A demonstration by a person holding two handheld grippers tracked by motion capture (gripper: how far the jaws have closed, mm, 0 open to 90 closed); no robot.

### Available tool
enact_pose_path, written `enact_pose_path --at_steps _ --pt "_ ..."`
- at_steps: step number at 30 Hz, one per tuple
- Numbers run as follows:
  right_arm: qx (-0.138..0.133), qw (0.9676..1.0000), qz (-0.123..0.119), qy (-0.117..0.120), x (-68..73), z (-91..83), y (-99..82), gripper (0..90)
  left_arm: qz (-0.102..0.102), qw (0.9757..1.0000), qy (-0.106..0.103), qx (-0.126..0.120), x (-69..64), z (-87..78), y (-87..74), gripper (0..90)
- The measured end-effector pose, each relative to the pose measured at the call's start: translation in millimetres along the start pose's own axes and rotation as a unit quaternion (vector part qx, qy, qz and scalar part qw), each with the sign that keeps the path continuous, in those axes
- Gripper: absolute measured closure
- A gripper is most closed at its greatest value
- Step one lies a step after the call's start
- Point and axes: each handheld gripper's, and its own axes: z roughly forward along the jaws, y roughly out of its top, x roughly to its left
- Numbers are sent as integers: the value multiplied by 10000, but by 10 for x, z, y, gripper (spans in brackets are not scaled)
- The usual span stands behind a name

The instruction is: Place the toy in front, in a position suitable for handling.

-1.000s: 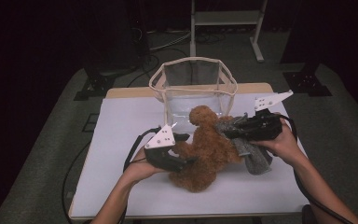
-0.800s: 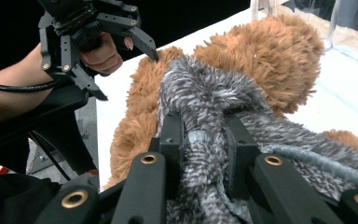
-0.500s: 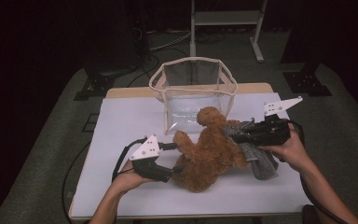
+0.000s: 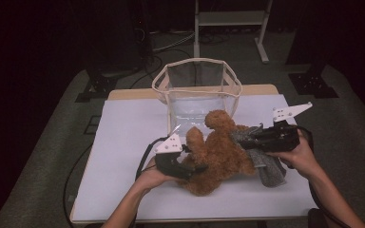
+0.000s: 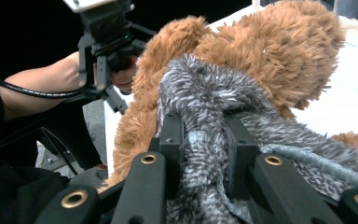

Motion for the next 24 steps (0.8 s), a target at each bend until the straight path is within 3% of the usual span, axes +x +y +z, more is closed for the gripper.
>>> enact_pose_path --at_steps 2,6,12,14,17,18,22,24 --pt "-29 10000 -1 21 8 1 -8 723 76 10000 -41 -15 -15 20 51 579" --pt "-87 10000 12 -8 -3 -17 -24 723 275 9996 78 51 -54 26 109 715" --pt "-26 9999 -12 -131 35 -73 -31 721 499 9987 90 55 -59 -68 295 747" --pt "82 9999 -38 -114 57 -51 -45 721 699 9971 130 262 -72 -124 407 745" --pt "206 9997 -134 -36 102 24 -60 721 1046 9918 42 729 -103 -103 472 738" --pt "249 9996 -149 -55 113 45 -70 720 1073 9907 -67 835 -99 -83 468 733" --pt "322 9994 -90 -80 92 49 -141 718 1034 9899 -144 964 -64 -46 427 704" --pt "376 9990 1 -239 46 -19 -257 715 1010 9890 -123 1072 -46 -10 375 668"
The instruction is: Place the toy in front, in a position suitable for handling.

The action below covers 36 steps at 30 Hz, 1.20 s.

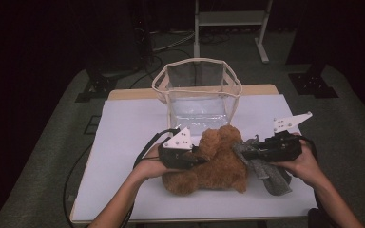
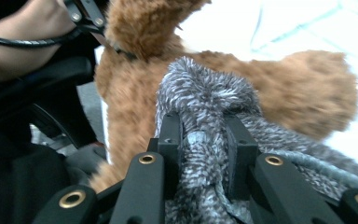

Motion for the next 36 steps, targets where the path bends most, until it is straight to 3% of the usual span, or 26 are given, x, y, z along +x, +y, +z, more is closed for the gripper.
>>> enact_pose_path --at_steps 4,5,9,13,16,20,23,24,25,27,31,36 --pt "71 9995 194 -226 -103 -103 -165 714 -49 10000 -51 27 30 -6 -18 626" --pt "162 9982 357 -457 -201 -181 -316 709 -47 10000 -49 69 47 -14 -12 621" --pt "304 9947 692 -704 -352 -262 -612 688 -93 9999 -7 92 62 -9 -8 622" --pt "373 9916 867 -883 -416 -309 -824 569 -87 9999 4 118 76 1 4 622" --pt "182 9933 704 -893 -348 -340 -766 493 -80 9998 1 158 89 13 21 622" --pt "-20 9977 232 -642 -182 -277 -520 447 -53 9998 -25 190 112 24 43 622" --pt "-91 9994 -123 -310 -36 -127 -340 432 -68 9997 -28 219 139 29 44 622" --pt "-91 9994 -123 -310 -36 -127 -340 432 -68 9997 -28 219 139 29 44 622" --pt "-75 9992 -386 -113 68 14 -244 417 -78 9997 -10 230 153 24 41 623" --pt "-24 9986 -528 2 126 114 -190 402 -95 9997 -13 234 167 20 32 622" --pt "132 9972 -721 151 173 343 -126 397 -84 9997 -23 249 191 22 6 605" --pt "260 9973 -678 130 127 536 -106 480 -35 9994 95 346 207 -8 -59 524"
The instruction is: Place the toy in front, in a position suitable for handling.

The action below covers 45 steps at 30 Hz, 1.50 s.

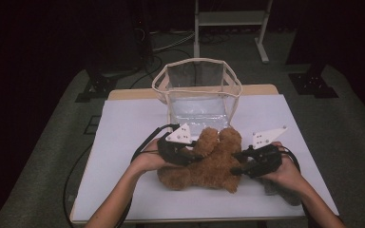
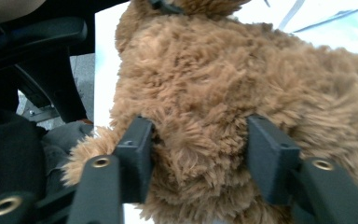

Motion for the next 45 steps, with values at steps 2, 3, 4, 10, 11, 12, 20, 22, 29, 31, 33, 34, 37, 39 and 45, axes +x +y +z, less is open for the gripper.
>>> enact_pose_path --at_steps 2,3,4,10,11,12,20,22,29,31,33,34,37,39,45 --pt "-50 10000 21 -33 -36 11 11 512 -51 10000 49 -45 8 -41 -29 488" --pt "-76 10000 51 -30 -53 15 16 518 -50 9999 84 -64 7 -66 -42 464" --pt "-99 9999 94 -21 -67 20 19 519 -44 9999 102 -97 0 -90 -60 449" --pt "-198 9996 175 -24 -127 38 28 521 -33 9990 308 -322 -62 -286 -196 380" --pt "-210 9996 188 -35 -138 40 28 521 -6 9989 333 -339 -77 -321 -220 379" --pt "-220 9995 209 -31 -148 42 28 521 -6 9989 333 -339 -77 -321 -220 372" --pt "-263 9993 263 -67 -211 52 41 522 121 9978 507 -407 -246 -519 -511 330" --pt "-259 9992 273 -95 -226 52 47 522 146 9978 540 -352 -267 -516 -569 314" --pt "-327 9991 264 -43 -220 21 66 500 192 9968 733 -254 -243 -386 -681 298" --pt "-411 9988 271 22 -214 -23 57 468 104 9966 765 -290 -201 -358 -695 301" --pt "-423 9988 231 73 -210 -61 39 438 51 9966 770 -306 -158 -347 -704 308" --pt "-429 9988 227 93 -209 -77 28 424 42 9964 790 -288 -141 -347 -704 313" --pt "-284 9995 103 65 -206 -66 2 392 3 9962 836 -256 -100 -341 -698 314" --pt "-256 9997 26 45 -206 -20 -2 385 14 9963 821 -250 -96 -342 -693 312" --pt "-282 9996 -49 -1 -227 47 19 399 24 9960 840 -309 -144 -445 -730 276"
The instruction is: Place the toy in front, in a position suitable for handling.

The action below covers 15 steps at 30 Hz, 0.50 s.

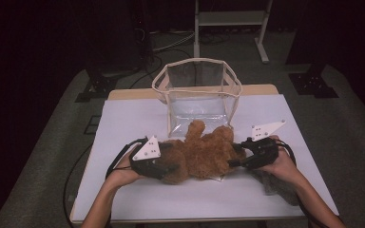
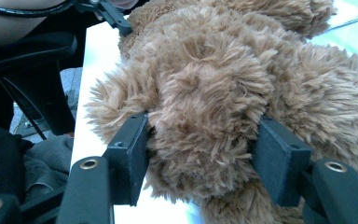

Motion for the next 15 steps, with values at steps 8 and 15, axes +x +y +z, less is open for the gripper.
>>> enact_pose_path --at_steps 8,15 --pt "1 10000 11 2 -20 32 -3 407 -237 9997 76 68 -54 -59 -248 149" --pt "41 10000 32 0 -33 104 4 456 -255 9991 343 78 -83 107 -331 169"
